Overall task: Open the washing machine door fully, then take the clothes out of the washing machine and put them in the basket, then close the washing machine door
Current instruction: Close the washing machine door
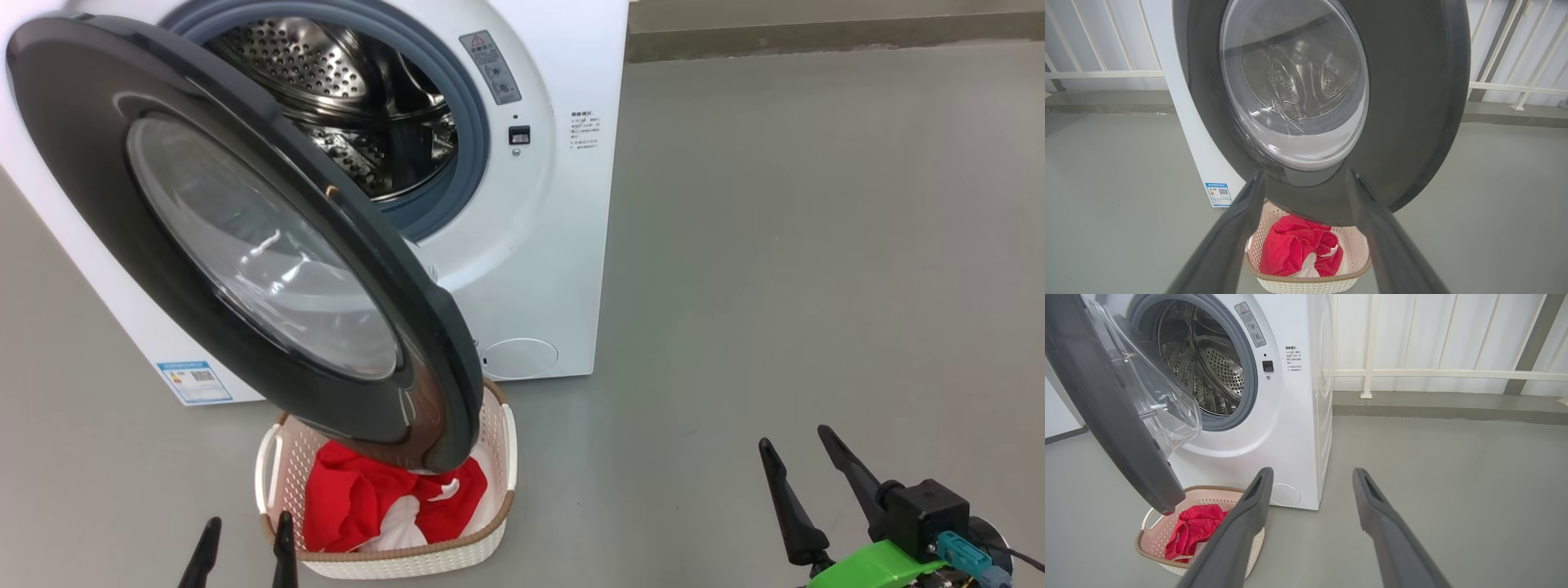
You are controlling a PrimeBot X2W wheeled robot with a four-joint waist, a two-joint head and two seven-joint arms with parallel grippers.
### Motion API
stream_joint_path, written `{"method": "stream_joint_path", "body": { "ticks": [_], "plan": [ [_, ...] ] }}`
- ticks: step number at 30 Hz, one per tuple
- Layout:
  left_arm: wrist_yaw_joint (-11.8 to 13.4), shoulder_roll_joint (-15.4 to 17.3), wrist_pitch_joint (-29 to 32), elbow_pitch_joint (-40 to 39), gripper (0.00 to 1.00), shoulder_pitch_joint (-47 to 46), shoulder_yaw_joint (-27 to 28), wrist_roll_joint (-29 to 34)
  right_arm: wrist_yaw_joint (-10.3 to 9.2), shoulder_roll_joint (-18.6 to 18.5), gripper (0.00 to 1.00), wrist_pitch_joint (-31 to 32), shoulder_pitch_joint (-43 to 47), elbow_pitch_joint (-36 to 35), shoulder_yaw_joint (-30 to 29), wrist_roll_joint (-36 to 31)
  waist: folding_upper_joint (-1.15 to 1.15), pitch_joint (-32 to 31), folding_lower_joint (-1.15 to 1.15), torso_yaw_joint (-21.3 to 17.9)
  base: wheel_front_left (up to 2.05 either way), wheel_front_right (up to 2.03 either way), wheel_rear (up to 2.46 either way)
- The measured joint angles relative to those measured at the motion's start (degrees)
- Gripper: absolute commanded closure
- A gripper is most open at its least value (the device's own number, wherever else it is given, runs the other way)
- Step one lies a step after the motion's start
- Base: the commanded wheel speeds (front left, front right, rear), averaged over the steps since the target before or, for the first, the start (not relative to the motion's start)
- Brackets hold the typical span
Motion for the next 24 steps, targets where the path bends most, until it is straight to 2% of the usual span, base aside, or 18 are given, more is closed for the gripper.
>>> {"method": "stream_joint_path", "body": {
  "ticks": [7,8,9,17,24],
  "plan": [
    [0.5,0.0,0.0,0.0,0.0,0.0,-0.3,0.0,0.0,0.0,0.0,0.1,0.5,-0.2,0.0,0.0,0.0,0.1,0.0,0.0,0.0,0.0,0.0],
    [0.6,0.0,0.0,0.0,0.0,0.0,-0.3,0.0,0.0,0.0,0.09,0.1,0.5,-0.3,0.0,0.0,0.0,0.1,0.0,0.0,0.0,0.0,0.0],
    [0.6,0.0,0.0,0.0,0.0,0.0,-0.3,0.0,0.0,0.0,1.0,0.1,0.5,-0.3,0.0,0.1,0.0,0.1,0.0,0.0,0.0,0.0,0.0],
    [0.9,0.0,-0.1,0.1,0.0,0.0,-0.9,0.0,0.0,0.0,1.0,0.2,0.5,0.1,0.1,0.2,0.0,0.2,0.0,0.5,0.0,0.0,0.0],
    [1.2,-0.1,-0.5,0.3,0.0,-0.2,-1.5,-0.4,0.0,0.0,1.0,0.1,-1.1,1.8,0.5,0.7,0.0,0.6,0.0,2.5,0.0,0.0,0.0]
  ]
}}
